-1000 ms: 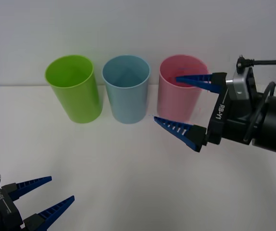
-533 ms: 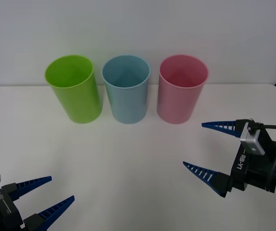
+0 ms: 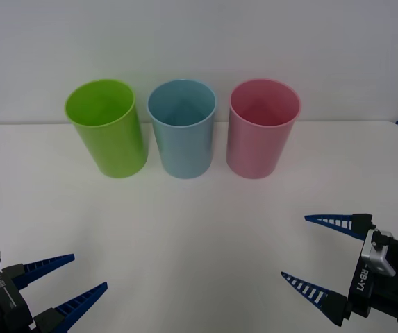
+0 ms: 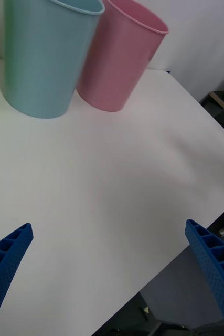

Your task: Put cans in the blue bin and PET bottles in the pink bin and trash in the green bin.

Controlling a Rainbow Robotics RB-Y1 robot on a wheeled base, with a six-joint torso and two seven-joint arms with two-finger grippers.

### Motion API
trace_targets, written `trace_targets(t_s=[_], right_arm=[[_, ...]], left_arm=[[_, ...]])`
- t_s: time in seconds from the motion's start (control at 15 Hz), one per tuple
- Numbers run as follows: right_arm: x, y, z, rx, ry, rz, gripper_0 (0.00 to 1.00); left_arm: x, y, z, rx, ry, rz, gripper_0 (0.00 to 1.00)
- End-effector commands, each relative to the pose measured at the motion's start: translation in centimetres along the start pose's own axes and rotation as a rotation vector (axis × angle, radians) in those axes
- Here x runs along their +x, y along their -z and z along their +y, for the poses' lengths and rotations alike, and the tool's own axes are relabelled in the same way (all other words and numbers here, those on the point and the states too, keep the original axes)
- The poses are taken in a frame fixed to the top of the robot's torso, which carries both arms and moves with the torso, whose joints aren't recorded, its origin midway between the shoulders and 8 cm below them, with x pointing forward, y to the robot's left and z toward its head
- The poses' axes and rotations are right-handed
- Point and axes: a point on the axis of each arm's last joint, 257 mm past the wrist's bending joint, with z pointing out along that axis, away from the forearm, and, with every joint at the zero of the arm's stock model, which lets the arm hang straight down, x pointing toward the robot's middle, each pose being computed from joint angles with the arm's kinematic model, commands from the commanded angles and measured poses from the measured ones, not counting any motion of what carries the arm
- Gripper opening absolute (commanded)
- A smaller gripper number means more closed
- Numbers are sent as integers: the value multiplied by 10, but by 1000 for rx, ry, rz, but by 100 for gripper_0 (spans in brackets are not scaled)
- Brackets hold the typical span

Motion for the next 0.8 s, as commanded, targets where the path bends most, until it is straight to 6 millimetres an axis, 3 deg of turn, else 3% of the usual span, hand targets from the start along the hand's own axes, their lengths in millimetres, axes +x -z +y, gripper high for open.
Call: trace_targets(t_s=[0.07, 0.4, 0.8], right_arm=[[3, 3, 1, -8, 9, -53, 100], [7, 15, -3, -22, -7, -128, 100], [14, 16, -2, -33, -25, -119, 100]], left_arm=[[0, 0, 0, 0, 0, 0, 100], [0, 0, 0, 0, 0, 0, 100], [0, 0, 0, 0, 0, 0, 100]])
